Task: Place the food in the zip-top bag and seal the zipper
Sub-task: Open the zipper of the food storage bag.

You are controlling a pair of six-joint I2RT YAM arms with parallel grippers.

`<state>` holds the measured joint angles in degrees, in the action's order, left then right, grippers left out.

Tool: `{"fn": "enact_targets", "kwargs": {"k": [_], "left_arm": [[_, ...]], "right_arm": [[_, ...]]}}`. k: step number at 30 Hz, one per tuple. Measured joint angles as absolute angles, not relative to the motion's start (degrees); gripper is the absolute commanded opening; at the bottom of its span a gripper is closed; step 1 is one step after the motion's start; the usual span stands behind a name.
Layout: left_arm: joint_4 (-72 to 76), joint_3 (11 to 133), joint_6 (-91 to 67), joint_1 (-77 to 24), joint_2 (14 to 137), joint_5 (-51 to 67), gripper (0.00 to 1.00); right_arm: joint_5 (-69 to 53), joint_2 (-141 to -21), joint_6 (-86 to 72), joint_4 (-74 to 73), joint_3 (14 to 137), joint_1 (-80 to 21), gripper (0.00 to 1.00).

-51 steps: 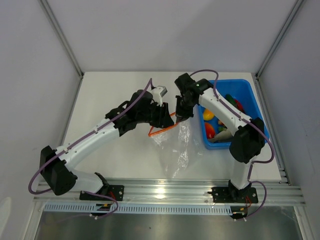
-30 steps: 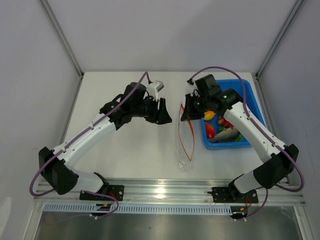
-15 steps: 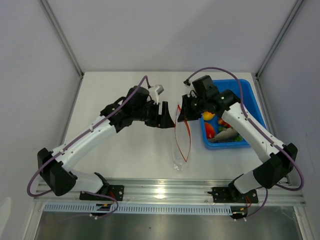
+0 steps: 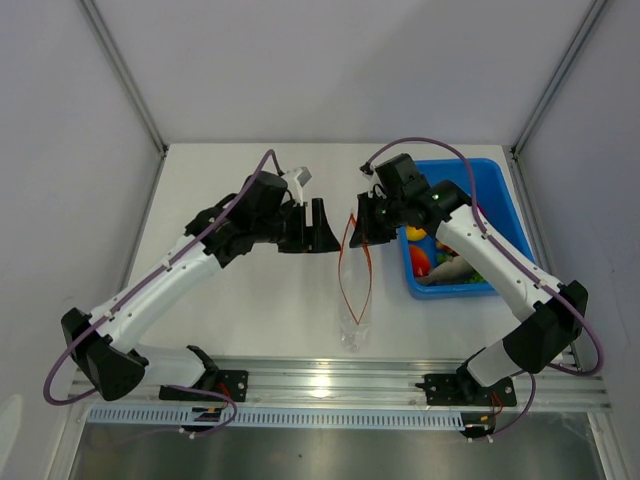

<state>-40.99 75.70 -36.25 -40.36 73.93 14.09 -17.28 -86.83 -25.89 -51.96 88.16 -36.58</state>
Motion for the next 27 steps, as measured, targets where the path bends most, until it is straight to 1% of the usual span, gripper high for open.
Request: {"fn": "enact_targets", "kwargs": {"k": [8, 15, 18, 20, 23, 24, 25, 26, 27], "left_arm": [[-41.06, 77.76, -37.21, -40.42, 73.76, 16.43, 0.77], [-43.20, 79.75, -37.06, -42.39, 74.17, 17.19, 0.77], [-44.05, 79.75, -37.19, -43.92, 74.61, 17.19, 0.75], [-44.88, 79.75, -37.71, -45.43, 75.26, 17.06, 0.71], [-46.89, 79.53, -38.85, -47.33, 76.53, 16.51, 0.59], [-47.48, 79.26, -39.27, -47.77, 76.90, 16.29, 0.54], [-47.77, 78.83, -39.75, -48.01, 77.19, 16.21, 0.41], [-47.77, 78.19, -40.45, -48.01, 77.28, 16.10, 0.34], [-47.75, 77.52, -40.82, -48.01, 77.34, 15.86, 0.23]], "right_arm": [[-16.91, -86.80, -26.06, -52.01, 88.14, -36.80, 0.00], [-16.34, -86.83, -26.52, -52.07, 88.14, -36.99, 0.00], [-15.92, -86.80, -26.94, -52.21, 88.14, -37.04, 0.00], [-15.81, -86.83, -27.14, -52.42, 88.20, -37.04, 0.00], [-15.75, -86.83, -27.31, -52.86, 88.53, -37.06, 0.00], [-15.75, -86.83, -27.33, -52.88, 88.62, -37.08, 0.00], [-15.77, -86.83, -27.35, -52.88, 88.68, -37.10, 0.00], [-15.77, -86.83, -27.35, -52.93, 88.71, -37.15, 0.00], [-15.79, -86.83, -27.38, -53.01, 88.71, -37.19, 0.00]]}}
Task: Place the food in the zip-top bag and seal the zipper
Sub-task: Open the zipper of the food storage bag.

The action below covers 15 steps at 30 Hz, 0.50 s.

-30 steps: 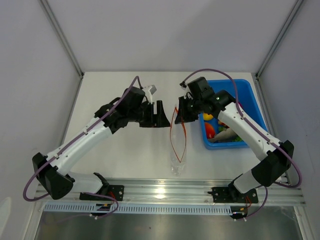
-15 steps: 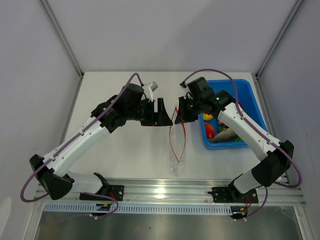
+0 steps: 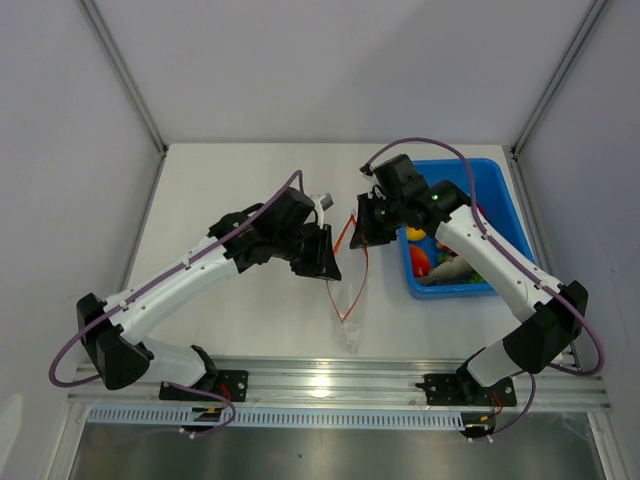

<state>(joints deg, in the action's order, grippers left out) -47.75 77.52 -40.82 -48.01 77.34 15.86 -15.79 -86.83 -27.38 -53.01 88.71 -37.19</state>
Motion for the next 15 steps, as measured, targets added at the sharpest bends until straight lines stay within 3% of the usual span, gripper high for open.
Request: {"fn": "enact_targets", "kwargs": {"k": [1, 7, 15], "left_arm": [[-47.79, 77.01, -41.19, -48.01, 77.41, 15.57, 0.02], [-51.33, 78.32, -41.04, -48.01, 78.54, 10.41, 0.01], [-60.62, 88.66, -35.64, -48.10, 78.85, -3.81, 0.00]], "right_arm": [[-15.79, -86.83, -27.38, -53.08, 88.71, -37.28, 0.00], [-15.75, -86.28, -27.33, -53.76, 88.47, -37.43, 0.00], [-16.27, -84.40, -26.22, -54.11, 87.61, -36.97, 0.04]]}}
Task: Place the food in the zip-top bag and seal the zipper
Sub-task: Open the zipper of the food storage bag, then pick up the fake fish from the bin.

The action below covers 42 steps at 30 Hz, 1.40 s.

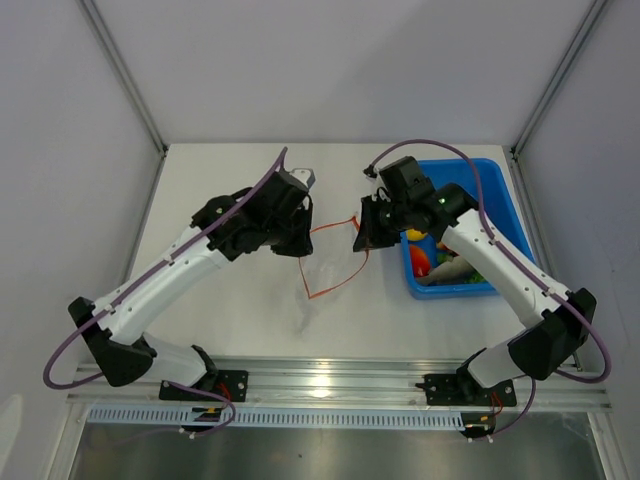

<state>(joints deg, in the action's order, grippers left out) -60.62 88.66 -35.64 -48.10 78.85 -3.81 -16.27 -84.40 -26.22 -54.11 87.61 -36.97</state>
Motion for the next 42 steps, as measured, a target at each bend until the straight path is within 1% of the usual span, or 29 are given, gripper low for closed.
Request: {"fn": "enact_targets", "kwargs": {"k": [4, 6, 10, 11, 12, 13, 14, 16, 21, 22, 24, 26, 28, 31, 32, 36, 40, 42], "left_arm": [[-62.00, 90.74, -32.42, -48.10, 79.26, -9.56, 0.01], [-62.37, 90.52, -31.29, -48.10, 79.77, -11.55, 0.01], [-59.77, 87.02, -28.32, -48.10, 80.07, -13.19, 0.01], [-58.85, 85.62, -27.73, -48.10, 80.07, -13.37, 0.00], [-57.87, 84.09, -27.07, -48.10, 80.07, -13.43, 0.01], [-57.28, 82.91, -26.39, -48.10, 80.12, -13.41, 0.01], [-56.84, 81.82, -25.76, -48.10, 80.20, -13.32, 0.01], [-55.72, 80.47, -24.91, -48.10, 80.42, -13.32, 0.01], [-52.51, 80.23, -23.88, -48.10, 82.11, -12.67, 0.01], [-51.99, 80.25, -23.81, -48.10, 82.63, -12.25, 0.01], [-51.46, 80.58, -23.38, -48.10, 84.01, -11.62, 0.01], [-51.42, 81.62, -22.79, -48.10, 85.54, -11.03, 0.01], [-51.35, 82.87, -21.96, -48.05, 86.83, -10.02, 0.01], [-51.35, 84.60, -21.30, -47.81, 87.70, -8.27, 0.01], [-51.31, 85.19, -20.93, -47.72, 87.83, -7.66, 0.01], [-51.13, 86.72, -19.97, -47.35, 87.88, -5.76, 0.00], [-50.87, 86.78, -18.74, -46.65, 87.88, -4.01, 0.01], [-50.81, 86.80, -18.28, -46.19, 87.88, -3.11, 0.00]], "right_arm": [[-18.15, -84.42, -25.80, -52.73, 85.95, -36.36, 0.05], [-18.94, -85.01, -25.96, -52.38, 84.75, -36.23, 0.13], [-19.33, -87.81, -26.11, -52.47, 84.47, -36.14, 0.24], [-19.27, -88.62, -26.11, -53.08, 84.88, -36.14, 0.36], [-19.00, -89.45, -26.33, -53.76, 85.56, -36.14, 0.46], [-18.76, -90.30, -26.20, -54.92, 86.76, -36.10, 0.62], [-18.57, -91.09, -26.09, -55.94, 88.20, -36.07, 0.73], [-18.06, -91.96, -25.85, -57.63, 90.91, -36.07, 0.83], [-16.08, -92.09, -25.89, -63.96, 99.37, -34.33, 0.85], [-16.19, -91.79, -26.20, -64.69, 100.51, -32.86, 0.99], [-16.69, -90.32, -27.55, -65.34, 100.31, -27.75, 0.99], [-18.55, -87.53, -29.19, -63.79, 97.03, -21.04, 0.99], [-23.86, -82.89, -32.49, -59.22, 88.86, -11.46, 0.99], [-29.10, -79.59, -35.14, -58.28, 80.55, -0.95, 1.00], [-28.77, -79.77, -34.87, -59.05, 80.23, 0.32, 0.99], [-23.94, -80.88, -31.07, -60.36, 82.46, 0.03, 0.99], [-13.56, -81.78, -27.09, -61.21, 83.74, 1.45, 0.99], [-10.68, -82.87, -25.98, -61.71, 83.61, 3.46, 0.99]]}}
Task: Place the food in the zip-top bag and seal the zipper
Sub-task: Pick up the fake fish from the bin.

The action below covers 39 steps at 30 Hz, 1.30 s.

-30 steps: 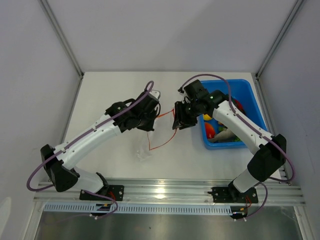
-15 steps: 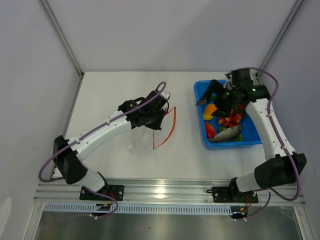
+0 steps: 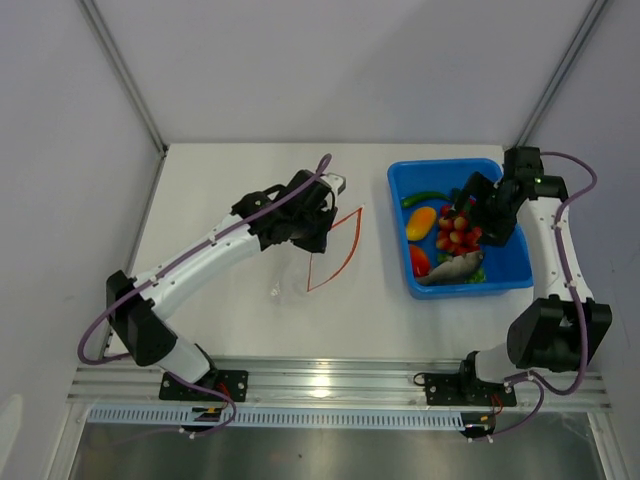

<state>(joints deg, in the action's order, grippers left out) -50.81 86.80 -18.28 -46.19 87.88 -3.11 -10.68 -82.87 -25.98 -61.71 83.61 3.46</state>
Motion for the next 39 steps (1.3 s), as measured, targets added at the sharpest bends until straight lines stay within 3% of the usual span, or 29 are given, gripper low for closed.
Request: {"fn": "enact_targets", "kwargs": {"k": [6, 18, 24, 27, 30, 31, 34, 36, 37, 39], "left_arm": [[-50.81, 87.59, -16.95, -44.62, 88.29, -0.75, 0.01], [-50.72, 89.95, -15.03, -42.68, 90.00, 3.51, 0.01], [-51.22, 91.42, -14.33, -41.69, 90.21, 6.96, 0.01], [-51.66, 92.62, -13.87, -41.52, 90.48, 7.84, 0.01], [-52.12, 93.45, -13.50, -41.41, 90.63, 7.90, 0.01], [-52.25, 93.60, -13.43, -41.36, 90.63, 7.90, 0.00], [-53.21, 94.00, -13.43, -41.17, 90.63, 7.90, 0.01], [-53.56, 94.00, -13.45, -41.08, 90.63, 7.92, 0.01], [-53.80, 94.00, -13.45, -41.06, 90.63, 7.94, 0.01], [-54.24, 94.00, -13.47, -41.06, 90.63, 8.21, 0.01]], "right_arm": [[-12.25, -85.93, -24.71, -60.03, 76.53, 14.15, 0.99], [-10.94, -88.16, -22.65, -52.93, 69.76, 14.37, 0.99], [-12.71, -92.60, -21.93, -46.96, 66.57, 14.61, 0.87], [-13.91, -95.26, -21.12, -44.88, 65.52, 14.57, 0.79], [-14.55, -96.05, -20.49, -43.29, 65.39, 14.22, 0.60], [-14.68, -96.05, -20.38, -42.83, 65.21, 14.24, 0.48], [-15.31, -96.05, -20.21, -41.43, 64.55, 14.33, 0.36], [-15.57, -95.96, -20.32, -40.99, 64.38, 14.33, 0.33], [-15.57, -95.90, -20.38, -40.88, 64.34, 14.33, 0.22], [-15.46, -95.61, -20.51, -40.93, 64.34, 14.33, 0.13]]}}
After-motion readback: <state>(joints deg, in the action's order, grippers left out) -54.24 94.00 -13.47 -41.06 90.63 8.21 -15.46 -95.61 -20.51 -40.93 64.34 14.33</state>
